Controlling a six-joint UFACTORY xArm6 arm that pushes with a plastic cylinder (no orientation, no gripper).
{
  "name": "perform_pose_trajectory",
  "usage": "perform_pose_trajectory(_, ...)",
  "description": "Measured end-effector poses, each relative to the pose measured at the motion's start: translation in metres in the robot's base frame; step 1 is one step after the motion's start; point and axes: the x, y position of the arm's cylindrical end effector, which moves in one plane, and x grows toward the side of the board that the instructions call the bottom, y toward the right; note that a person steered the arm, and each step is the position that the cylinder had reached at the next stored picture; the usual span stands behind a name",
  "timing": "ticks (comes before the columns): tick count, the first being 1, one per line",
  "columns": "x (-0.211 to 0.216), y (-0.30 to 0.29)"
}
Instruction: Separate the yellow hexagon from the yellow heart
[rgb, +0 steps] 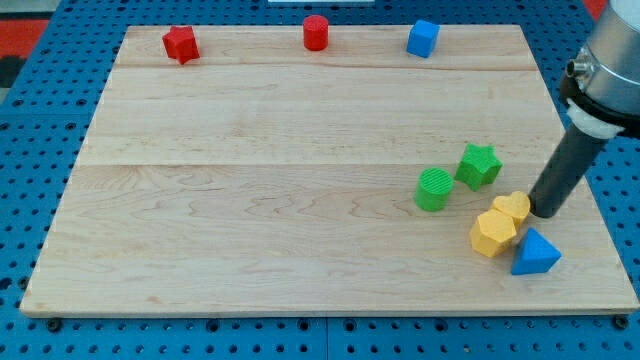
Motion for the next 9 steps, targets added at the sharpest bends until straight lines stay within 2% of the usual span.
perform_pose_trajectory(8, 0.026, 0.008)
perform_pose_trajectory(9, 0.034, -0.012)
